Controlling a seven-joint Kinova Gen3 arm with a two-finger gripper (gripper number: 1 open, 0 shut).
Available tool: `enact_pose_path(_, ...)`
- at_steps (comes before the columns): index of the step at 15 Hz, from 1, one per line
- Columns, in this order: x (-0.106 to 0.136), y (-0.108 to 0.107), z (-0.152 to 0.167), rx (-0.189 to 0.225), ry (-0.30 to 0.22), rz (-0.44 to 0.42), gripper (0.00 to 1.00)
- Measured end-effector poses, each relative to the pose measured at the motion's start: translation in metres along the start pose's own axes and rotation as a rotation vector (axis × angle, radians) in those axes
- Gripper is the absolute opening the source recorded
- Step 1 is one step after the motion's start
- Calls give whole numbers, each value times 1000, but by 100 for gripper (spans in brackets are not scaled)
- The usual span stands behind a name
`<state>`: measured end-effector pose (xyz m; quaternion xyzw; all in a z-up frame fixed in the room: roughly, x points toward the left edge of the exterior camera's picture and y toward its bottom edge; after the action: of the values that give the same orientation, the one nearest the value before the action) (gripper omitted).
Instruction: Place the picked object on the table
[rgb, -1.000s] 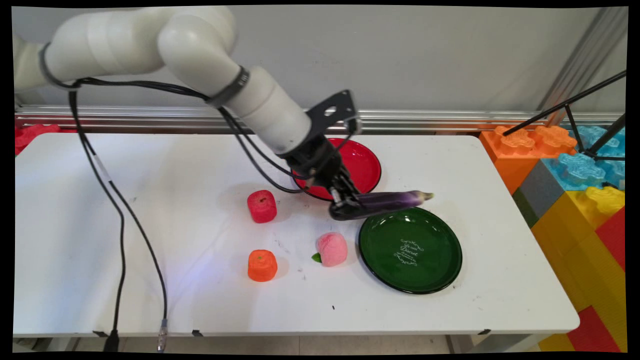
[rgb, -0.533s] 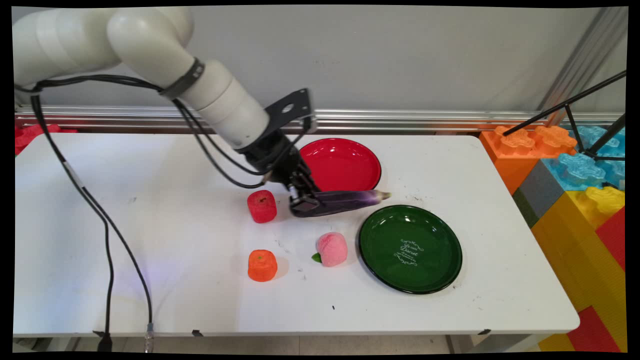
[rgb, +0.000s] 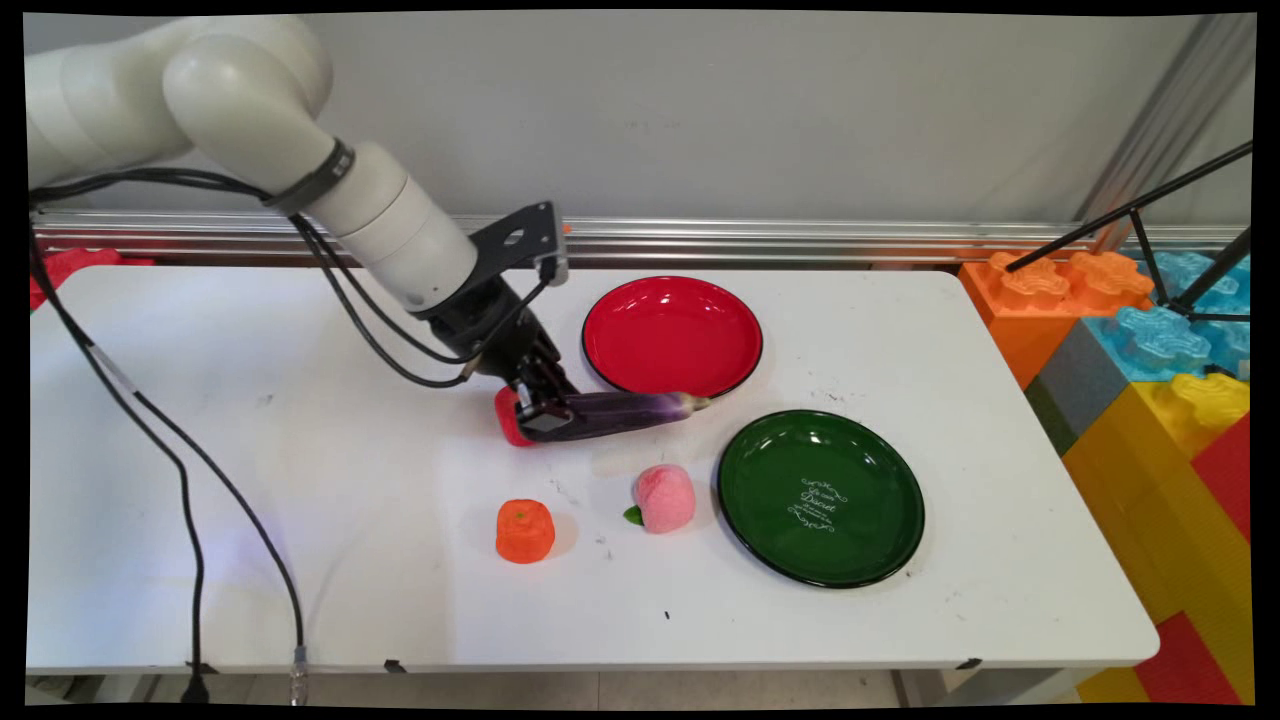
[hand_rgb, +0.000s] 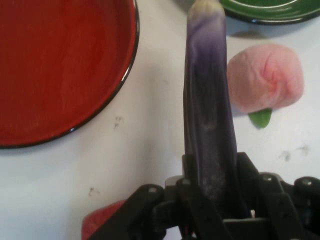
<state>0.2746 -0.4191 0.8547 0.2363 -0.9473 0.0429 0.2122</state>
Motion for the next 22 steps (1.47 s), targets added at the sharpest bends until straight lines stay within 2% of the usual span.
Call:
enact_pose_path(4,-12,-4,13,-4,-10,-20,0)
enact_pose_path(12,-20,-4,46,-18,-9,-54,0)
enact_pose_path(22,-33,-4,63,-24,-17,-74,0)
